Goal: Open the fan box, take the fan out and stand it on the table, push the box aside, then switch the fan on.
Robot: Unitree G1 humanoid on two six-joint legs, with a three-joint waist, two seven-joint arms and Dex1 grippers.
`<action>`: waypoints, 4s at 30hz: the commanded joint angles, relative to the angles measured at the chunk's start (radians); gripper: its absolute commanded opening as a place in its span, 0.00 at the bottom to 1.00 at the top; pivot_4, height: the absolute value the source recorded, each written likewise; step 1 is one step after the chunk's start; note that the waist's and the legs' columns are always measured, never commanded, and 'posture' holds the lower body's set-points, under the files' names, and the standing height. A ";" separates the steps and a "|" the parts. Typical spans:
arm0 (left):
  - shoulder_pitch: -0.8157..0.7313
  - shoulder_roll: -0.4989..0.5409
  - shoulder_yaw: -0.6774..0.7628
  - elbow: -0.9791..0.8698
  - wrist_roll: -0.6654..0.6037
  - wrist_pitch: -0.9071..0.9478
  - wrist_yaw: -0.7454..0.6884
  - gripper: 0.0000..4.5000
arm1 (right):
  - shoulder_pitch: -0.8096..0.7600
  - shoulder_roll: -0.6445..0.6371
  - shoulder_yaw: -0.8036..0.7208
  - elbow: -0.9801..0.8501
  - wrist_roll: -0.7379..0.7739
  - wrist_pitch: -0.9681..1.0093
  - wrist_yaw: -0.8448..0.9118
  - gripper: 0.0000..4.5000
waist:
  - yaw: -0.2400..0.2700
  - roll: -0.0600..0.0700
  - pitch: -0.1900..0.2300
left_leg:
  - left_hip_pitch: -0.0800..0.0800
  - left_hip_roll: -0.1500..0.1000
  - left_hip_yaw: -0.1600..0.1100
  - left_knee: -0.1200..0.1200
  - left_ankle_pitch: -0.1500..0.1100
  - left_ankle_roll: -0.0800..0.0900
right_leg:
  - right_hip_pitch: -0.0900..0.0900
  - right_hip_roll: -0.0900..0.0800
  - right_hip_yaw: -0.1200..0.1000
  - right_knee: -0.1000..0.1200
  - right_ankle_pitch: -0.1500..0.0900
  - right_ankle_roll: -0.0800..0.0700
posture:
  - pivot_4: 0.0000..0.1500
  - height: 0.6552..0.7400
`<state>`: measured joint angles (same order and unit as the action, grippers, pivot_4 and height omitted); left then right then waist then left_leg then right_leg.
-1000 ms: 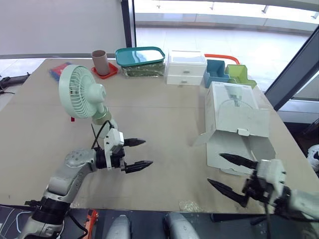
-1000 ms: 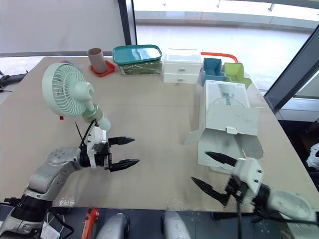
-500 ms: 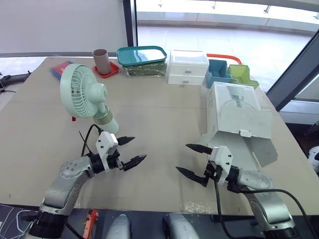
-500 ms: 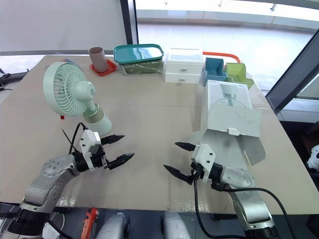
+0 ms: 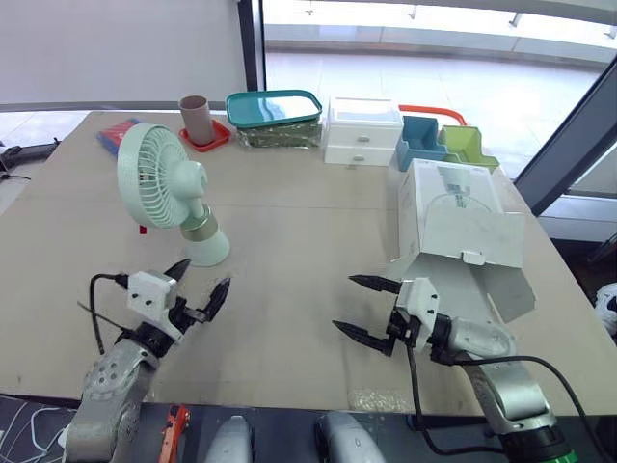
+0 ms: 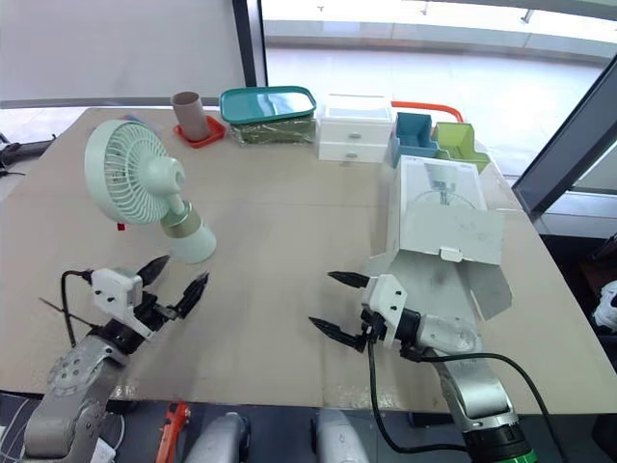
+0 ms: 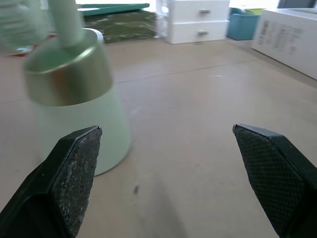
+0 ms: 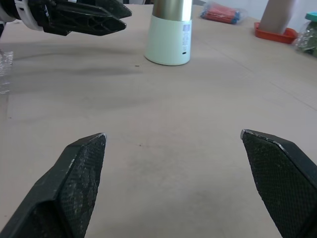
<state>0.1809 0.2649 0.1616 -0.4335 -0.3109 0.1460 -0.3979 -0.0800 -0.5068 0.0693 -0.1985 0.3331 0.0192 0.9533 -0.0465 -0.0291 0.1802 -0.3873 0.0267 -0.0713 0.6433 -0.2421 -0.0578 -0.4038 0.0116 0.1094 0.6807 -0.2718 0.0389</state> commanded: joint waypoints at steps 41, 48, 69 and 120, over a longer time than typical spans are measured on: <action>-0.222 0.018 0.164 -0.128 -0.096 0.117 0.252 1.00 | -0.090 0.004 -0.057 0.028 0.124 0.043 0.058 0.99 | -0.001 0.000 0.000 | -0.001 0.000 0.000 0.003 0.000 0.000 | 0.001 0.001 -0.001 0.000 0.002 0.001 | 1.00 1.00; -0.305 0.037 0.183 -0.105 -0.124 0.245 0.309 1.00 | -0.090 0.006 -0.059 0.034 0.113 0.037 0.056 0.99 | -0.001 0.000 0.000 | -0.001 0.000 -0.001 0.003 0.000 0.000 | 0.000 0.001 -0.001 0.000 0.002 0.001 | 1.00 1.00; -0.396 0.075 0.180 -0.054 -0.213 0.371 0.266 0.77 | -0.062 0.013 -0.048 0.020 0.095 0.017 0.042 1.00 | -0.001 0.000 0.000 | -0.002 0.000 -0.001 0.004 0.000 0.000 | 0.000 0.001 -0.001 0.000 0.002 0.001 | 1.00 1.00; -0.405 0.120 0.147 -0.055 -0.109 0.321 0.200 0.42 | -0.059 0.011 -0.039 0.026 0.082 0.011 0.029 1.00 | 0.000 0.000 0.000 | -0.002 0.000 -0.001 0.004 0.000 0.000 | 0.000 0.001 -0.001 0.000 0.002 0.001 | 1.00 1.00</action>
<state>-0.2103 0.3735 0.3092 -0.4397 -0.4182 0.5079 -0.1840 -0.1316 -0.4932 0.0376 -0.1528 0.4118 0.0450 0.9793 -0.0468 -0.0296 0.1804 -0.3897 0.0267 -0.0724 0.6474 -0.2421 -0.0580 -0.4036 0.0122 0.1082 0.6807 -0.2694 0.0400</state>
